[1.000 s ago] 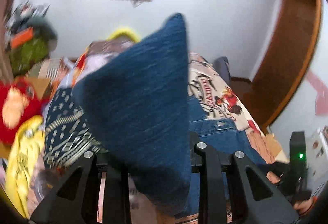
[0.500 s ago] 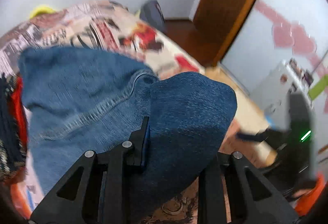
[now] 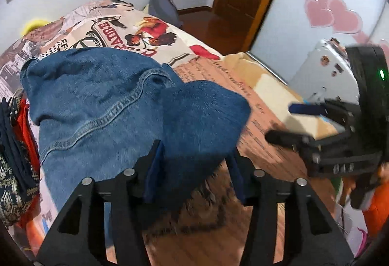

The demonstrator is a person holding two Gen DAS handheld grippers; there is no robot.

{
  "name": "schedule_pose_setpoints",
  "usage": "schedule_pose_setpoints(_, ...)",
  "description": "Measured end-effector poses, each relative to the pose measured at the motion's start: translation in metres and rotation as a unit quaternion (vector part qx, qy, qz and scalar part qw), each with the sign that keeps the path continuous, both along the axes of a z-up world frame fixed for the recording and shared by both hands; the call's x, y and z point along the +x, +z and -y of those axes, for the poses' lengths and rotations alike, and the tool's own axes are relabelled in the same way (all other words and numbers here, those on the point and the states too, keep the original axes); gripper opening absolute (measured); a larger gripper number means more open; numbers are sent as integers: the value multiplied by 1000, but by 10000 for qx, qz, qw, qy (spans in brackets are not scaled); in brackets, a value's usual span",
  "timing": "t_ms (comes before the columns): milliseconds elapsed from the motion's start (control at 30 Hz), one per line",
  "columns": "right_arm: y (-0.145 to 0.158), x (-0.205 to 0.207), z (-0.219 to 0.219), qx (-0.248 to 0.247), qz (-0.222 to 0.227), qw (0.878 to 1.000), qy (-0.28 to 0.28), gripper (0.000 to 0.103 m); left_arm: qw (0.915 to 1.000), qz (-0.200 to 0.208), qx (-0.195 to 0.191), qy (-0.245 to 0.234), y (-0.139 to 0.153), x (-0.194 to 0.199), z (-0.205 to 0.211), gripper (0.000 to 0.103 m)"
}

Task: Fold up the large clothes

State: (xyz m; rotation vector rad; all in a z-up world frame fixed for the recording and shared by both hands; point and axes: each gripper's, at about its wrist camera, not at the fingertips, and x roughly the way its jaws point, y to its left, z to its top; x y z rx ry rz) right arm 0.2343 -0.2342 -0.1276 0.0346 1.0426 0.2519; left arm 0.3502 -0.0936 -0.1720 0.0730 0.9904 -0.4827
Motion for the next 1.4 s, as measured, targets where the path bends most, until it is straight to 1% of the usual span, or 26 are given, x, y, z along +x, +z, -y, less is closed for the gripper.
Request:
schedule_pose_setpoints(100,23,-4,-4,233,300,9993,44,81,9998,200,24,-16,21,-19,-14,52)
schedule_pose_setpoints(133,30,-8,-5,324,378,9987,81,81,9994,339,54,61,30,-26,-24,55)
schedule_pose_setpoints(167,37,-9,-9,434,464,9979,137,81,9989,430,95,142,32,-26,-31,57)
schedule_pose_setpoints(233,45,-7,-17,541,582,9966,229,81,9963,664,287,463,42,-32,-52,65)
schedule_pose_setpoints(333,50,3,-39,598,674,9948,466,81,9909,825,612,866,43,-33,-77,67)
schedule_pose_setpoints(367,49,6,-45,581,666,9948,504,81,9895,781,677,1015,40,-31,-88,67)
schedule_pose_setpoints(400,47,9,-52,567,651,9949,526,81,9890,693,662,1128,35,-28,-97,67)
schedule_pose_setpoints(500,33,19,-71,498,561,9958,531,81,9890,317,468,1365,15,-23,-121,67)
schedule_pose_setpoints(567,21,23,-80,273,472,9973,482,81,9887,16,335,1459,-3,-22,-131,67)
schedule_pose_setpoints(633,8,26,-81,-109,403,9987,291,81,9878,-144,406,1498,-18,-24,-134,68)
schedule_pose_setpoints(667,0,27,-79,-270,390,9986,215,81,9880,-157,361,1491,-24,-27,-134,68)
schedule_pose_setpoints(733,-13,26,-72,-347,319,9986,242,82,9884,-90,282,1490,-31,-35,-134,68)
schedule_pose_setpoints(800,-19,23,-65,-323,339,9985,284,82,9886,7,263,1484,-34,-43,-133,69)
schedule_pose_setpoints(900,-22,19,-63,-437,363,9975,412,82,9877,98,352,1519,-35,-51,-131,73)
schedule_pose_setpoints(1000,-11,20,-70,-607,348,9962,510,82,9871,110,417,1539,-28,-53,-133,73)
schedule_pose_setpoints(1067,1,20,-74,-658,392,9948,677,82,9855,248,521,1598,-18,-52,-136,73)
schedule_pose_setpoints(1233,29,27,-83,-464,686,9919,968,84,9814,582,651,1707,4,-37,-148,73)
schedule_pose_setpoints(1333,34,42,-92,-279,711,9910,1098,84,9778,681,768,1825,8,-16,-158,73)
schedule_pose_setpoints(1400,33,55,-99,-266,693,9907,1138,84,9766,692,797,1876,7,1,-164,73)
